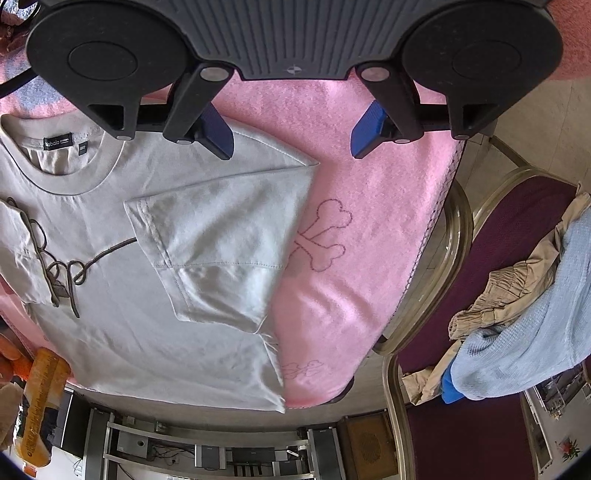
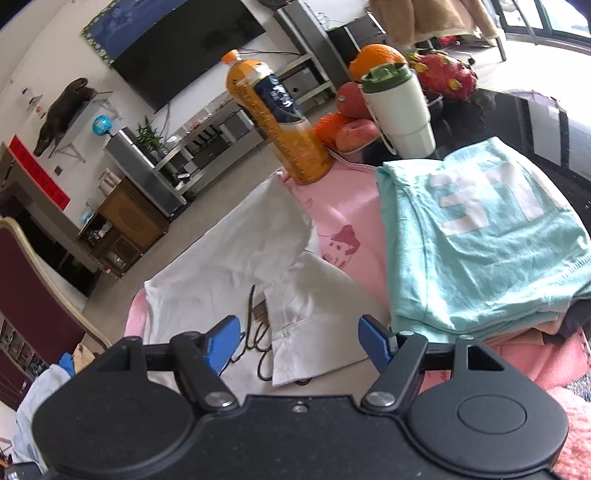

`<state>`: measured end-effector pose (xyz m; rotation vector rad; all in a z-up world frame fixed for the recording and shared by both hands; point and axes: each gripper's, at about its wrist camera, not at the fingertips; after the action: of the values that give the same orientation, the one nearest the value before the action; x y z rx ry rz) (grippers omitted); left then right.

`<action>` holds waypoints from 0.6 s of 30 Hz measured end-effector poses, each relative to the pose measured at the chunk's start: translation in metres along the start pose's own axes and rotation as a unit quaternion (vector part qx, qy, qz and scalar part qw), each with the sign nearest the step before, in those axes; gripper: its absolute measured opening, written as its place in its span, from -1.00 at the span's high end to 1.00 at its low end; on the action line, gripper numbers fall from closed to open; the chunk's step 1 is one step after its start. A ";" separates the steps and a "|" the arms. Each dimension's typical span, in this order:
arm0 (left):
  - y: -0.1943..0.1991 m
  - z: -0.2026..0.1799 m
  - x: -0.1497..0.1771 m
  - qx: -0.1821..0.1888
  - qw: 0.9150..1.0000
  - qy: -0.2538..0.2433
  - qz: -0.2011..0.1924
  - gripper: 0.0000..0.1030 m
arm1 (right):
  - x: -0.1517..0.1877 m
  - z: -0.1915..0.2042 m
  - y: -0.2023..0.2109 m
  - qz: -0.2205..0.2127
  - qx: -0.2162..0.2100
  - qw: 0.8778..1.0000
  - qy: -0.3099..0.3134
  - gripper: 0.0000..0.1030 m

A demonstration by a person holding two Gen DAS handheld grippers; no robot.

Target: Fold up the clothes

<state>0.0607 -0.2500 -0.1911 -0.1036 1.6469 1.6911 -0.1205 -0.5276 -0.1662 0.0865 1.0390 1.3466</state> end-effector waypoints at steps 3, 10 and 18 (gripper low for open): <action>0.002 0.000 -0.001 0.003 1.000 0.001 -0.003 -0.43 | -0.002 0.006 0.000 0.004 -0.013 1.000 0.010 -0.35; 0.011 0.022 -0.008 -0.013 0.998 0.051 -0.044 -0.37 | -0.026 0.030 0.009 -0.002 -0.068 0.997 0.043 -0.35; 0.023 0.061 -0.031 -0.023 0.989 0.119 -0.080 -0.35 | -0.069 0.050 -0.001 -0.019 -0.128 0.989 0.067 -0.36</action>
<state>0.0971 -0.2072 -0.1452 -0.4649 1.7220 1.6422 -0.0785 -0.5595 -0.0998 -0.2173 0.9648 1.4547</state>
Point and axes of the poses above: each gripper's, at about its wrist camera, not at the fingertips, and y roughly against the way its jaws point, z to its left, x to its underside, and after that the axes turned 4 degrees about -y, right-handed
